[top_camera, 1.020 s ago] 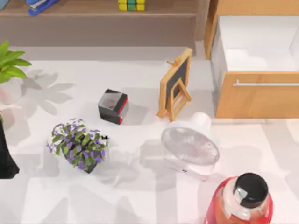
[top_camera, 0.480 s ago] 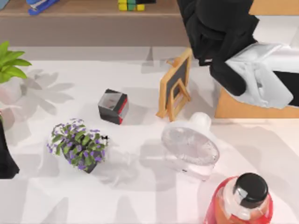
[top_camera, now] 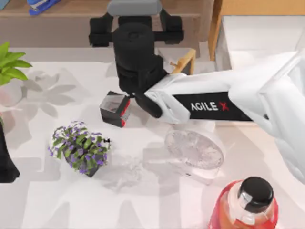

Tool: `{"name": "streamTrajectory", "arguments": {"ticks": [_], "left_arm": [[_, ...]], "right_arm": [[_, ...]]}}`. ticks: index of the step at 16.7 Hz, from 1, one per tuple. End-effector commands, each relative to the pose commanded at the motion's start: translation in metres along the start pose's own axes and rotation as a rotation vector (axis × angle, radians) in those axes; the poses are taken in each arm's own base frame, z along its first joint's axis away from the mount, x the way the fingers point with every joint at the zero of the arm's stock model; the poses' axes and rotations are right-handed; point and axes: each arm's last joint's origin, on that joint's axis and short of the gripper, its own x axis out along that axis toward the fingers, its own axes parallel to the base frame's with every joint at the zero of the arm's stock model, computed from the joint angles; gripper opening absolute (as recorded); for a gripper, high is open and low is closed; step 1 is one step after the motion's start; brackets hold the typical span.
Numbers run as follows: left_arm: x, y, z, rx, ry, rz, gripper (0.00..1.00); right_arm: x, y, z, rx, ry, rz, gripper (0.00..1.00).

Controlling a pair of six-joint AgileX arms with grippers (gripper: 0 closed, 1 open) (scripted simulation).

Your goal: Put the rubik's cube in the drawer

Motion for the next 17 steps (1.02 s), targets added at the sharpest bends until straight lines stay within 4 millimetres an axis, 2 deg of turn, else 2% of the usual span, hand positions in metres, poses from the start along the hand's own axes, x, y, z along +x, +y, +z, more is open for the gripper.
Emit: {"name": "streamTrajectory", "arguments": {"ticks": [3, 9, 14, 17], "left_arm": [[0.000, 0.000, 0.000, 0.000, 0.000, 0.000, 1.00], [0.000, 0.000, 0.000, 0.000, 0.000, 0.000, 1.00], [0.000, 0.000, 0.000, 0.000, 0.000, 0.000, 1.00], [0.000, 0.000, 0.000, 0.000, 0.000, 0.000, 1.00]], "right_arm": [[0.004, 0.008, -0.010, 0.001, 0.004, -0.029, 1.00], [0.007, 0.004, -0.009, -0.001, 0.006, -0.033, 1.00], [0.041, -0.014, 0.000, 0.002, 0.001, -0.029, 1.00], [0.056, -0.011, 0.000, 0.001, 0.001, -0.028, 1.00]]}}
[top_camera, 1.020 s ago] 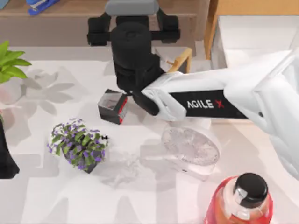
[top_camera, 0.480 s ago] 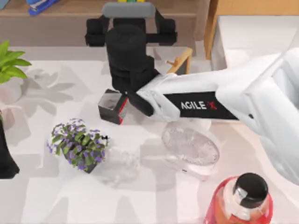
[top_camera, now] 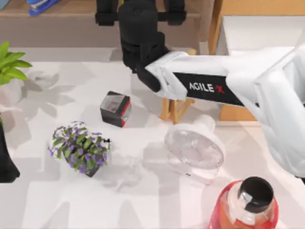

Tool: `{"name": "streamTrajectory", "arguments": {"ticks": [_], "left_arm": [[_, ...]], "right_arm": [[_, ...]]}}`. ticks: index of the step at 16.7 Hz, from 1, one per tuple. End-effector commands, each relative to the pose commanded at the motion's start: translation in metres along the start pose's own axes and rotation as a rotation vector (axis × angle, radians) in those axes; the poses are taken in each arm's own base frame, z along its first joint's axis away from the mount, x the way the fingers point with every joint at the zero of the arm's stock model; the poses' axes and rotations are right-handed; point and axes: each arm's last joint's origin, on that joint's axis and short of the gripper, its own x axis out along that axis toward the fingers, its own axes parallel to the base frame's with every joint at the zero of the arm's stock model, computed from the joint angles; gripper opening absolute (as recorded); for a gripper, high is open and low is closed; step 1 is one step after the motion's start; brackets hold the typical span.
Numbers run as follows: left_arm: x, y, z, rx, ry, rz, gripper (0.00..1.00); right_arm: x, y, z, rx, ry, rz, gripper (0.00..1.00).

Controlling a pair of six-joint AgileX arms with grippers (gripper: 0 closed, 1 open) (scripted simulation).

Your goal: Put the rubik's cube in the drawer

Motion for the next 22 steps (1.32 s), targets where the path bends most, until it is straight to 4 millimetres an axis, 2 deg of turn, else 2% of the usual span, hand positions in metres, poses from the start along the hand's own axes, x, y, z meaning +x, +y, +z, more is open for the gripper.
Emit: {"name": "streamTrajectory", "arguments": {"ticks": [5, 9, 22], "left_arm": [[0.000, 0.000, 0.000, 0.000, 0.000, 0.000, 1.00], [0.000, 0.000, 0.000, 0.000, 0.000, 0.000, 1.00], [0.000, 0.000, 0.000, 0.000, 0.000, 0.000, 1.00]], "right_arm": [[0.008, 0.017, -0.010, 0.000, 0.003, 0.000, 1.00], [0.008, 0.017, -0.010, 0.000, 0.004, -0.001, 1.00], [0.008, 0.017, -0.010, 0.000, 0.004, -0.001, 0.02]]}}
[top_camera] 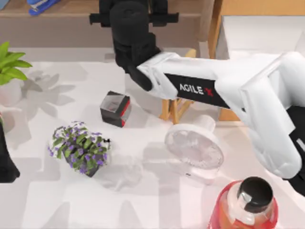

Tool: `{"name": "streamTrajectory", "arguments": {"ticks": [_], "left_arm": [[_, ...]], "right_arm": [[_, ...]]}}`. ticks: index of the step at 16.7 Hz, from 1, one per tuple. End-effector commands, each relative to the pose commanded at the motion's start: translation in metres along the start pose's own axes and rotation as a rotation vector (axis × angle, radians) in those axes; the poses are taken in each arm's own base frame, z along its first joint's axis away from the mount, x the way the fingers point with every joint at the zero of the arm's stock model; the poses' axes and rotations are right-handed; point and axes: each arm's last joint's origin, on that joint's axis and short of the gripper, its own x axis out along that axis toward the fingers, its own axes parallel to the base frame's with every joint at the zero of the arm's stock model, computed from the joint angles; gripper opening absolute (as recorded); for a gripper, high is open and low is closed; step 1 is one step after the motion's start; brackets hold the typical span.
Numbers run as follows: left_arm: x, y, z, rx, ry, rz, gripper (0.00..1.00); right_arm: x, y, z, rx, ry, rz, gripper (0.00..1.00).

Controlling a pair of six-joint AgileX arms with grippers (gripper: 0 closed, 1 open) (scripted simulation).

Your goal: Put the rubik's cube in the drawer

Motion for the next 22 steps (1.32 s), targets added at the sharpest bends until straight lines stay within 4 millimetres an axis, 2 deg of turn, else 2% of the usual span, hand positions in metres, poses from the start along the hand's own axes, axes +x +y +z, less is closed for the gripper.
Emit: {"name": "streamTrajectory", "arguments": {"ticks": [10, 16, 22], "left_arm": [[0.000, 0.000, 0.000, 0.000, 0.000, 0.000, 1.00], [0.000, 0.000, 0.000, 0.000, 0.000, 0.000, 1.00], [0.000, 0.000, 0.000, 0.000, 0.000, 0.000, 1.00]], "right_arm": [[0.000, -0.001, 0.002, 0.005, -0.003, -0.002, 0.00], [-0.006, -0.006, 0.033, 0.073, -0.054, 0.003, 0.00], [-0.019, -0.001, 0.021, 0.003, -0.001, -0.002, 0.00]]}}
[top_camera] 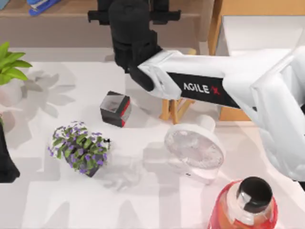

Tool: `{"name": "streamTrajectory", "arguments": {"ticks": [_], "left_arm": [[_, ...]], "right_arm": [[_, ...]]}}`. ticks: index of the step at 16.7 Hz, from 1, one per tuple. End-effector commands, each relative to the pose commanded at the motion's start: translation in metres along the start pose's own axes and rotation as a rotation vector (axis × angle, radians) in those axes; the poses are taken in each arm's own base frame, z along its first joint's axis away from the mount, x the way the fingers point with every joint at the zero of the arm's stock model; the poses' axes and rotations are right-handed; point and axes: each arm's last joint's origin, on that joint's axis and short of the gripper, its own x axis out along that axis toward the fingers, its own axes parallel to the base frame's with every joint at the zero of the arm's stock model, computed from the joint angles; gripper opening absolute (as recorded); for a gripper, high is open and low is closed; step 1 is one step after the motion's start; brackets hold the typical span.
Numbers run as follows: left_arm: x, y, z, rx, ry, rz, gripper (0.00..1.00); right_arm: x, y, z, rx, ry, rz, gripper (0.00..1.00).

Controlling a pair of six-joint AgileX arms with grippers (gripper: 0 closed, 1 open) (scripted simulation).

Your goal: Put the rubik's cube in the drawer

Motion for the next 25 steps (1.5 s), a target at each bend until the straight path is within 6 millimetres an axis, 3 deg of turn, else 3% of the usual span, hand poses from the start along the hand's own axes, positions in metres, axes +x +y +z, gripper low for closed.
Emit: {"name": "streamTrajectory", "arguments": {"ticks": [6, 11, 15, 20, 25], "left_arm": [[0.000, 0.000, 0.000, 0.000, 0.000, 0.000, 1.00], [0.000, 0.000, 0.000, 0.000, 0.000, 0.000, 1.00], [0.000, 0.000, 0.000, 0.000, 0.000, 0.000, 1.00], [0.000, 0.000, 0.000, 0.000, 0.000, 0.000, 1.00], [0.000, 0.000, 0.000, 0.000, 0.000, 0.000, 1.00]], "right_arm": [[0.001, -0.002, 0.009, -0.009, 0.018, 0.015, 0.00], [-0.011, -0.004, 0.044, -0.082, 0.140, 0.116, 0.00], [-0.026, -0.017, 0.075, -0.167, 0.314, 0.213, 0.00], [-0.038, -0.062, 0.111, -0.251, 0.598, 0.279, 0.00], [-0.033, -0.135, 0.133, -0.254, 0.904, 0.245, 0.00]]}}
